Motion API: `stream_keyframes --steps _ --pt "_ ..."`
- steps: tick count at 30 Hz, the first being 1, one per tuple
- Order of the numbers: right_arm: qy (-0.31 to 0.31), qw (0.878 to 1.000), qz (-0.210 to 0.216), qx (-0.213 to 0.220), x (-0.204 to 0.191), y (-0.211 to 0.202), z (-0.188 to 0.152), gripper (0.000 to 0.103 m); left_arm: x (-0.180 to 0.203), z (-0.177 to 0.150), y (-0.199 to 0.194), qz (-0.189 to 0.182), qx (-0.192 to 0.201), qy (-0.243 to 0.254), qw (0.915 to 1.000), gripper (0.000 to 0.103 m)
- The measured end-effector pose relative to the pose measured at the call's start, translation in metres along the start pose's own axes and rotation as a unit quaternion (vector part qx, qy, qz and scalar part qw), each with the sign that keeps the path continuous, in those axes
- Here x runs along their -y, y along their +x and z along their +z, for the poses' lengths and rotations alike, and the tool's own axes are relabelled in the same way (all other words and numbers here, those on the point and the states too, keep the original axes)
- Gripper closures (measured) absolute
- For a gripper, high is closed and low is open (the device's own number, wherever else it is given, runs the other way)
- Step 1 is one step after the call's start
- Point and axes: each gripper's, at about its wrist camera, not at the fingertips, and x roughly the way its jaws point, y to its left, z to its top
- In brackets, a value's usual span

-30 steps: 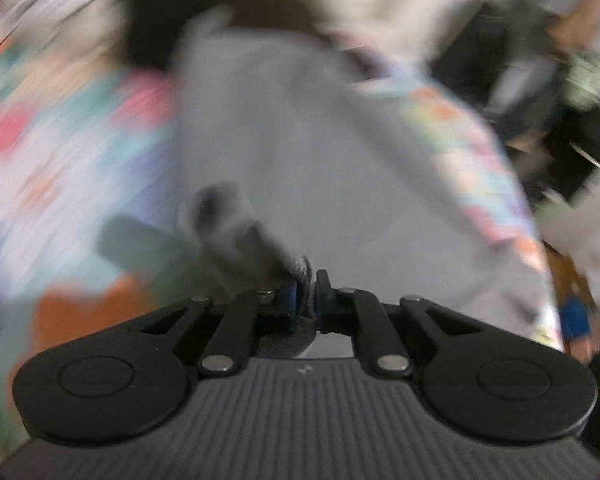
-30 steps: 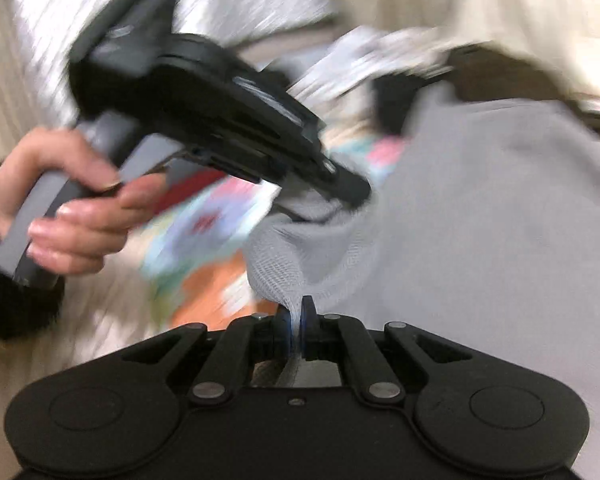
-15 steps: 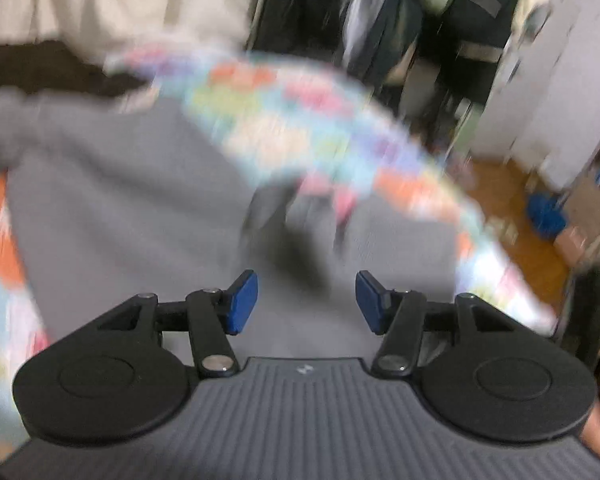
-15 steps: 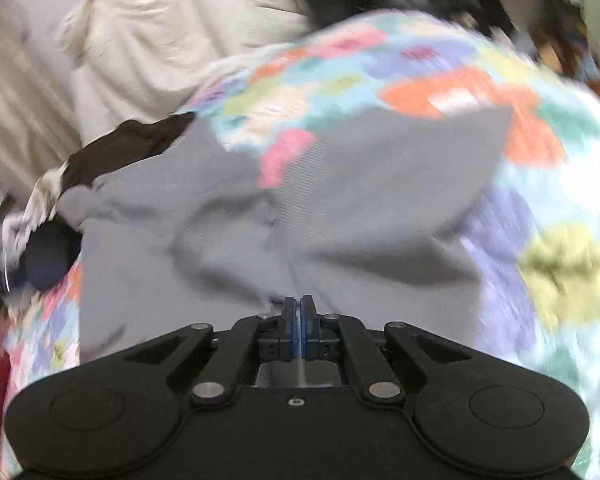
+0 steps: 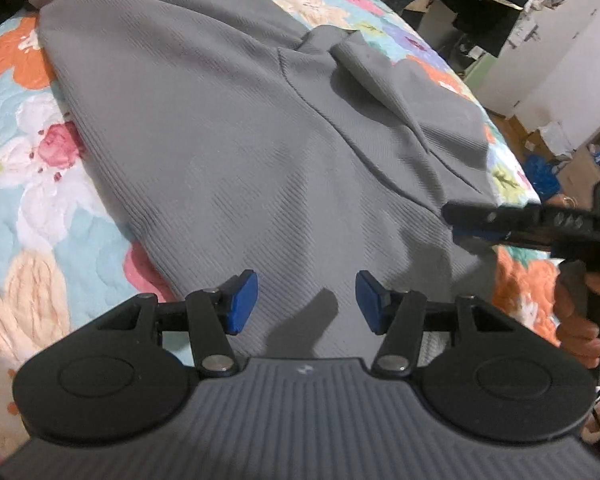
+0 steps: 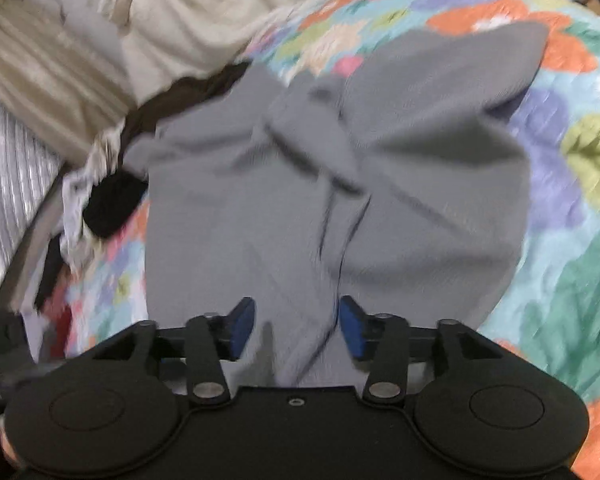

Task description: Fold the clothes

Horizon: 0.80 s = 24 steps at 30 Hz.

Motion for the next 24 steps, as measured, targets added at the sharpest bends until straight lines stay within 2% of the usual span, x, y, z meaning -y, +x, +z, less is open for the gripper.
stream_keyframes --steps 2,3,5,7,8,10,12,14,15,17,18,20,23,24 --pt "-0.047 0.999 -0.019 -0.01 -0.009 0.011 -0.006 0.048 0.001 0.001 0.0 0.005 0.011 -0.008 0.9999 0.049" --pt "-0.079 0.996 -0.028 -0.009 -0.015 0.016 -0.01 0.063 0.002 0.002 0.0 0.012 0.021 -0.016 0.9996 0.049" --pt "-0.137 0.989 -0.06 0.006 -0.031 0.026 -0.013 0.083 0.004 0.008 -0.001 0.02 0.035 -0.022 0.9989 0.049" --pt "-0.153 0.986 -0.061 0.022 -0.046 0.025 -0.009 0.086 0.006 0.012 -0.008 0.019 0.048 -0.019 0.9985 0.049" --pt "-0.167 0.984 -0.051 0.042 -0.054 0.017 -0.006 0.087 0.006 0.012 -0.013 0.019 0.057 -0.016 0.9981 0.049" --pt "-0.213 0.971 -0.045 0.099 -0.073 -0.007 -0.001 0.087 0.007 0.013 -0.025 0.013 0.073 -0.011 0.9972 0.049" --pt "-0.224 0.961 -0.07 0.148 -0.084 -0.03 0.011 0.088 0.009 0.015 -0.03 0.004 0.079 -0.007 0.9968 0.049" --pt "-0.201 0.958 -0.092 0.181 -0.076 -0.044 0.022 0.089 0.012 0.017 -0.027 -0.002 0.072 -0.002 0.9974 0.048" --pt "-0.18 0.962 -0.105 0.176 -0.064 -0.043 0.027 0.089 0.013 0.016 -0.021 -0.004 0.061 0.0 0.9981 0.048" --pt "-0.131 0.972 -0.137 0.136 -0.036 -0.028 0.033 0.088 0.015 0.011 -0.007 -0.008 0.025 0.003 0.9996 0.046" --pt "-0.107 0.976 -0.147 0.121 -0.026 -0.021 0.033 0.079 0.016 0.008 0.0 -0.01 0.002 0.002 0.9999 0.047" --pt "-0.067 0.981 -0.163 0.084 -0.013 -0.012 0.029 0.078 0.016 0.0 0.009 -0.007 -0.022 0.003 0.9997 0.047" --pt "-0.045 0.987 -0.139 0.073 -0.009 -0.023 0.013 0.073 0.016 -0.005 0.007 -0.009 -0.026 0.005 0.9996 0.045" --pt "-0.038 0.994 -0.087 0.056 -0.007 -0.028 0.009 0.074 0.015 -0.004 0.006 -0.014 -0.028 0.003 0.9995 0.044"
